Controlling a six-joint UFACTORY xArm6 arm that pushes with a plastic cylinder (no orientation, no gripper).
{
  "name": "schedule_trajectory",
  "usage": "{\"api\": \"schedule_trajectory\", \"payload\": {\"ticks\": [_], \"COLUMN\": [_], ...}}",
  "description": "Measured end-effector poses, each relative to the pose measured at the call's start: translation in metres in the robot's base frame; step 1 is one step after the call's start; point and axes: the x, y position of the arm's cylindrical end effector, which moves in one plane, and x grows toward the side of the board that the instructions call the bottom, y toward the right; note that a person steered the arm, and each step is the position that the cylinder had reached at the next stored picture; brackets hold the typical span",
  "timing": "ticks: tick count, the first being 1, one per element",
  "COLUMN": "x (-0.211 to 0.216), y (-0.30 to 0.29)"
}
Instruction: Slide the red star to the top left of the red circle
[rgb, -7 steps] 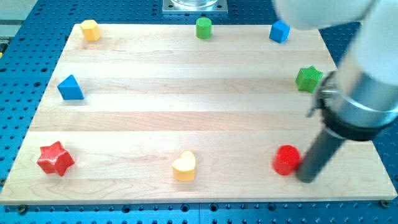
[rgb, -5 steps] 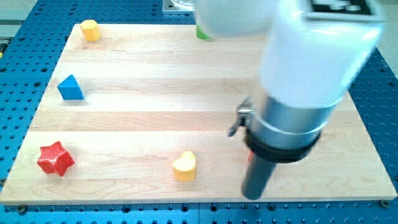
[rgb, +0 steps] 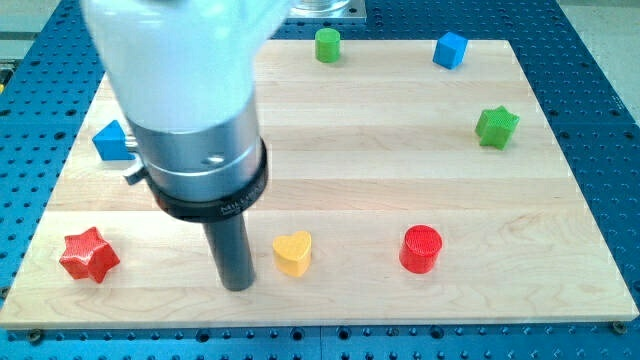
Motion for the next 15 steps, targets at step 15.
{"api": "schedule_trajectory", "payload": {"ticks": [15], "x": [-0.075], "y": [-0.017]}}
